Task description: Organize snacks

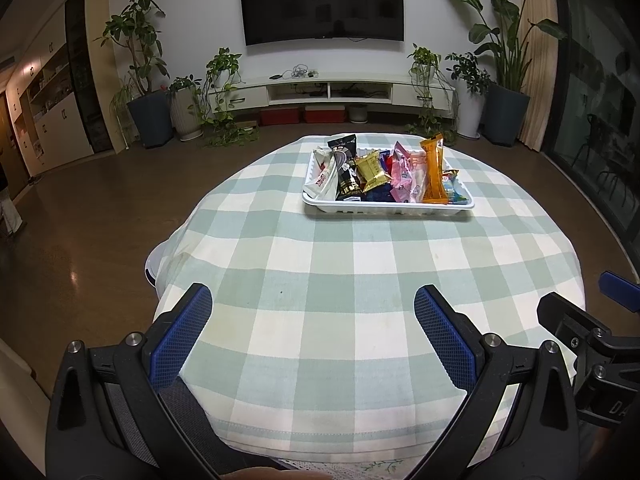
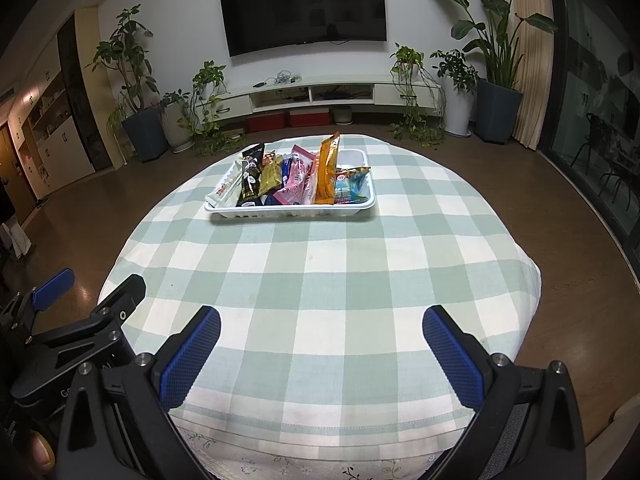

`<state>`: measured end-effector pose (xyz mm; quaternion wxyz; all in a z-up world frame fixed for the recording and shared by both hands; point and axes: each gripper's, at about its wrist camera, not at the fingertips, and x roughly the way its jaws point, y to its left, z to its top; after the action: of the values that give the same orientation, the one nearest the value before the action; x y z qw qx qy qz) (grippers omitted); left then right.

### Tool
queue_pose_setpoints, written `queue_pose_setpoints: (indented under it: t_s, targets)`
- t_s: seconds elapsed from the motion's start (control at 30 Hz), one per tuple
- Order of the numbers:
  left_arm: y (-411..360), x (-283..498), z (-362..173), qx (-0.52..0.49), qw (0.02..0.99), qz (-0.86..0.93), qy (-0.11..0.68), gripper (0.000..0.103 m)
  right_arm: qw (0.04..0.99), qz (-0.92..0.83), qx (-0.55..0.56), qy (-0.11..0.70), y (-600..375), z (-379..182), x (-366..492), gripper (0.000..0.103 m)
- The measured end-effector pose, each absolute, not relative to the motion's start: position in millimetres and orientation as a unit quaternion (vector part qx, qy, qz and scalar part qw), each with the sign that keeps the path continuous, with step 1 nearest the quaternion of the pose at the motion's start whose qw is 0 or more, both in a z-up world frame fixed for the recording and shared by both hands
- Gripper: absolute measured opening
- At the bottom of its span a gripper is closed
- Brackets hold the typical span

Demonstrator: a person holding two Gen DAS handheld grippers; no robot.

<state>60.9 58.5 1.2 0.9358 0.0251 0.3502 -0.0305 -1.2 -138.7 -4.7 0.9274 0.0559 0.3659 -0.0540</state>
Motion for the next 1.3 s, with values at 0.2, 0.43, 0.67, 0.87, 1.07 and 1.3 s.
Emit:
queue_pose_setpoints:
  t_s: [0.2, 0.43, 0.67, 0.87, 1.07, 1.3]
  targets:
    - [58.8, 61.5, -1.0, 0.026, 0.936, -0.030, 0.351, 0.103, 0.926, -0.055, 0.055, 0.370, -138.4, -10.0, -0.9, 0.103]
    - [55.5, 58.7, 0.2, 0.026, 0.936, -0.030, 0.350, 0.103, 0.925, -0.055, 0.055, 0.371, -138.2, -9.4, -0.5, 0.103]
    - [54.2, 58.0, 0.7, 0.027, 0.936, -0.030, 0.350, 0.103, 0.925, -0.055, 0.055, 0.371, -137.9, -8.8, -0.1, 0.103]
    - [52.7, 57.3, 1.4, 0.027, 0.936, -0.030, 0.351, 0.103, 0.925, -0.055, 0.054, 0.371, -137.6, -9.5, -1.6, 0.103]
    - [49.9, 55.3, -2.6, 0.026, 0.935, -0.031, 0.352, 0.103, 0.925, -0.055, 0.054, 0.372, -137.3, -7.8, 0.7, 0.103]
    - [55.2, 60.6, -10.0, 0.031, 0.937, -0.030, 0.346, 0.103, 0.925, -0.055, 0.054, 0.373, -136.8, -7.4, 0.7, 0.103]
